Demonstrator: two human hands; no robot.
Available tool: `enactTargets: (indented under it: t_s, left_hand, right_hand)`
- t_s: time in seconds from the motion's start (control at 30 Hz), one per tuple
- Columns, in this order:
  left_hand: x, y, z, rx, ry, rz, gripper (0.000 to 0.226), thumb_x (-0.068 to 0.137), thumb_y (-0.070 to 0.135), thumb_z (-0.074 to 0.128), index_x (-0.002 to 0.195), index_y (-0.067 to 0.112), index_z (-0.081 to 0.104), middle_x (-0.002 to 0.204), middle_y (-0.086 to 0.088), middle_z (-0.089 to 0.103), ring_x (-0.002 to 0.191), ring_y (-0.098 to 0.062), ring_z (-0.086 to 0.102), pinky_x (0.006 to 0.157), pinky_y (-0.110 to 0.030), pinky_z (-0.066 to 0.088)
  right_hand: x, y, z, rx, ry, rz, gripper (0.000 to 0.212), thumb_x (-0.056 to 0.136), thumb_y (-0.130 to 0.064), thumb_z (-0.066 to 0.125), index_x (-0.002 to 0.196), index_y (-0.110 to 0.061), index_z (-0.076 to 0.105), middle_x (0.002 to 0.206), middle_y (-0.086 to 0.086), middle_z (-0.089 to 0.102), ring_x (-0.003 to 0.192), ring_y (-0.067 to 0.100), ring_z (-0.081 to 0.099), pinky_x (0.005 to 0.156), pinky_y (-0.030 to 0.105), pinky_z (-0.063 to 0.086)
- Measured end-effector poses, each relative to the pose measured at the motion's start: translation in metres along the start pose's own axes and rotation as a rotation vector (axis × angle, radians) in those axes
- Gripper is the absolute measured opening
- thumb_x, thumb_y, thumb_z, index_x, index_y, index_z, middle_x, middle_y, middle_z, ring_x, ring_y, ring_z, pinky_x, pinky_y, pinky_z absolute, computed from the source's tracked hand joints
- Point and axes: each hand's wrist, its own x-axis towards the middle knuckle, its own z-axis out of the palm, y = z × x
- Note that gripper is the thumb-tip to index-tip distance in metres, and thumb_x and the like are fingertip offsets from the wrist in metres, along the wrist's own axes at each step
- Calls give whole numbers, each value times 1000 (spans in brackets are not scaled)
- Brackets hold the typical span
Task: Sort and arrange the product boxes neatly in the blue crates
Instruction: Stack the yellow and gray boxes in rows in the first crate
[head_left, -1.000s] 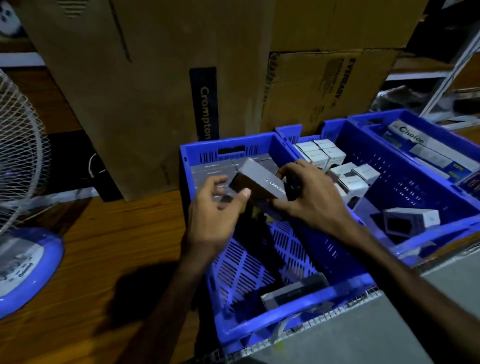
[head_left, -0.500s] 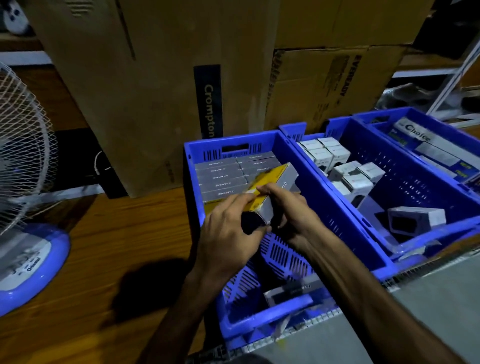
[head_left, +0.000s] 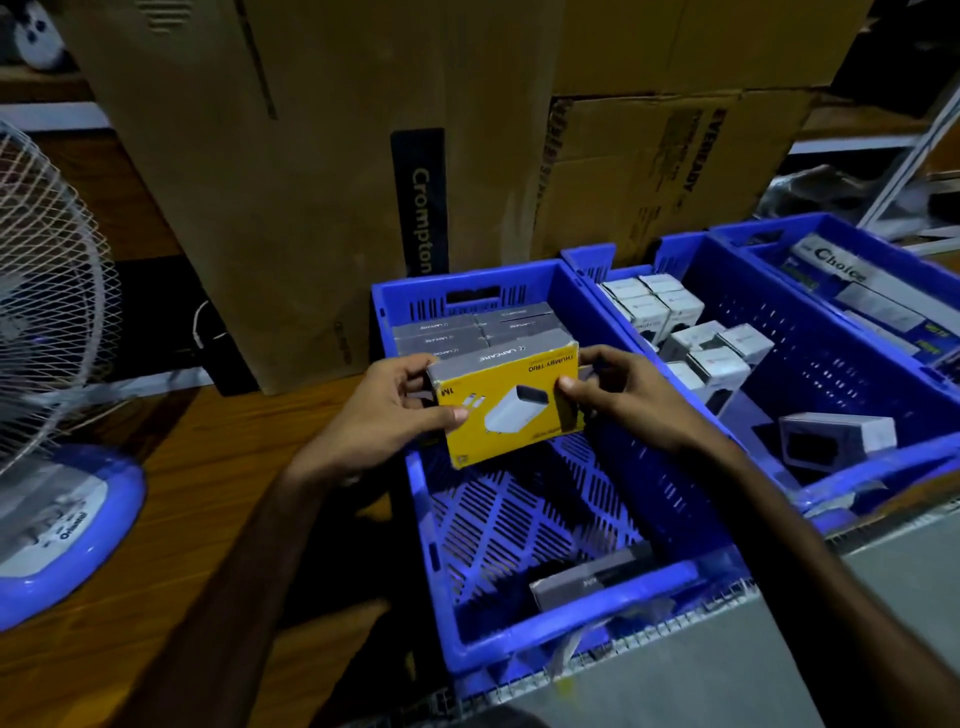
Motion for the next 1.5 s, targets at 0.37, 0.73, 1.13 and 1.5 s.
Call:
enactTargets:
  t_s: [0.37,0.73,1.13,1.5]
  left_hand:
    - [30,13,0,820,43,238,45,72,43,82,112,25,73,102,11,75,93,-6,69,85,-27,56]
    - [76,-8,-1,1296,-83,311,25,84,39,79,83,23,60,87,3,62,85,-22,61,71,-39,51]
    - [106,-38,10,1478,-112,45,34,80,31,84,76,28,50,95,2,54,85,-20,56,65,-32,43]
    - [107,-46,31,1483,-92,-108,50,71,18,92,77,24,43,100,-4,60,89,-26,58,67,-36,44]
  right_hand:
    - [31,25,12,-97,-187,-111,37,96,-21,68,126,-9,51,92,38,59,80,41,65,77,54,53]
    - [52,39,-12,-720,80,-176,51,93,-31,66,140,-34,47,118,-8,69,117,19,64,96,46,48]
    - [27,89,-83,-832,282,69,58,94,-58,57,144,-30,45,139,4,49,131,27,46,98,53,34]
    - [29,97,-86,-722,261,49,62,92,-61,58,144,-31,44,144,2,52,129,25,52,104,59,37]
